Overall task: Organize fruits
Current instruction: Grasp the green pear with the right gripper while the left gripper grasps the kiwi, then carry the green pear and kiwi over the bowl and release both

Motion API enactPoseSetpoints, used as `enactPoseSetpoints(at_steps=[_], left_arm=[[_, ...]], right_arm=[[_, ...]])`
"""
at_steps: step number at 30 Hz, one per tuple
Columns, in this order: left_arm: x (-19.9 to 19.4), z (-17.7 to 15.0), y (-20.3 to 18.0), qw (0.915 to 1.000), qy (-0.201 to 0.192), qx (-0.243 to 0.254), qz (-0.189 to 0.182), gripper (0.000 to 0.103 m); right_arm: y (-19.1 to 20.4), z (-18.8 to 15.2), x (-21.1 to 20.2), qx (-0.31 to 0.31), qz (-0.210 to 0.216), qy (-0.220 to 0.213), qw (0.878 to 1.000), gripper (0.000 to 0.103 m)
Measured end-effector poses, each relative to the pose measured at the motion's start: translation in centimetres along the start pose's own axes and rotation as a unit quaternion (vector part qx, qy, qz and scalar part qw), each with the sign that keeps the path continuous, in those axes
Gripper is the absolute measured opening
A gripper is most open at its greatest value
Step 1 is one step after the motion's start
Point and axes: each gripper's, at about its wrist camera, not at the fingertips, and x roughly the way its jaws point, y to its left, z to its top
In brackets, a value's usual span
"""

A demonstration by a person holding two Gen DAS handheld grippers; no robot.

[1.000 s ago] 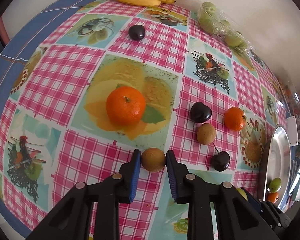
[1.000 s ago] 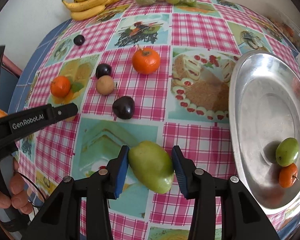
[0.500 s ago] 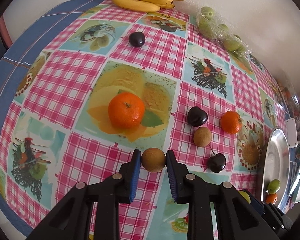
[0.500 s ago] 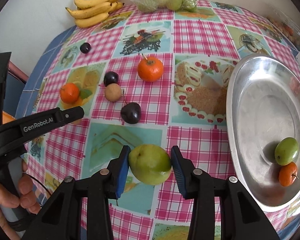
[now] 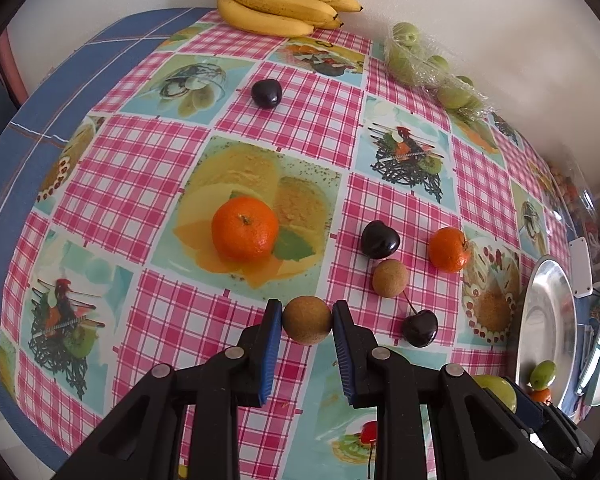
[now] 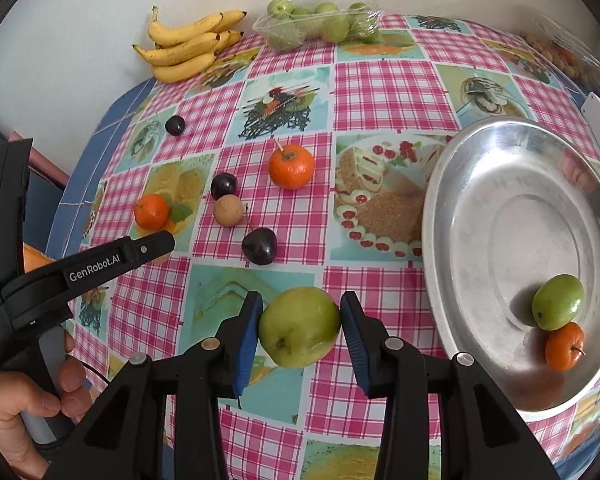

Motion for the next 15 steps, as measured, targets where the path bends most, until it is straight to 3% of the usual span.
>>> enactPoseSetpoints(at_steps=[15], left_arm=[[-0.9,-0.3,-2.9,0.9997,-0.014,0.017,-0.014,0.027]], right_arm=[[-2.6,0.3,-2.3,0.030,0.005,-0.025,0.999,0.042]])
